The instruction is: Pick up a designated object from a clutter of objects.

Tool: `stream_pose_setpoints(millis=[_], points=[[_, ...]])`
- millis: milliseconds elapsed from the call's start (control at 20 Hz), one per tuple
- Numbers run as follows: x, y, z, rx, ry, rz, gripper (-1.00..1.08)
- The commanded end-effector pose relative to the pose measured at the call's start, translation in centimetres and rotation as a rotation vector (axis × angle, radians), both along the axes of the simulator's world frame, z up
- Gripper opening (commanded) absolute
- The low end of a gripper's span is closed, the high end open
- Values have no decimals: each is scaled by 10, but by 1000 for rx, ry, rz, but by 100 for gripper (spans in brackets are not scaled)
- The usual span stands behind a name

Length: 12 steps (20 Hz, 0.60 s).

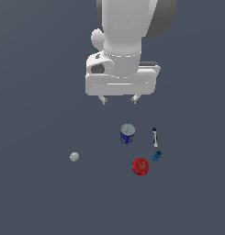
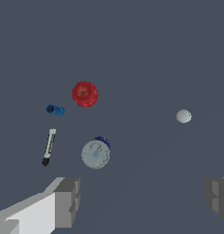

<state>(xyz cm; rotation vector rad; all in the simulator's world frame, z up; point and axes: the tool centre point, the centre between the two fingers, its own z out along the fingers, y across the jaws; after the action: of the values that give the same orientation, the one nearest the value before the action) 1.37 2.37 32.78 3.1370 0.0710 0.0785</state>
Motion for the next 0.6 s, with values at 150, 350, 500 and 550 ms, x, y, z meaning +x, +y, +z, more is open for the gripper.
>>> stream_pose_setpoints(millis=[150,350,500,550], points=[[0,2,-1,-5,2,7,100],[0,9,-2,-25,9,33,100],[-1,12,-1,-33,11,41,100],[-2,13,-1,-34,11,41,100]])
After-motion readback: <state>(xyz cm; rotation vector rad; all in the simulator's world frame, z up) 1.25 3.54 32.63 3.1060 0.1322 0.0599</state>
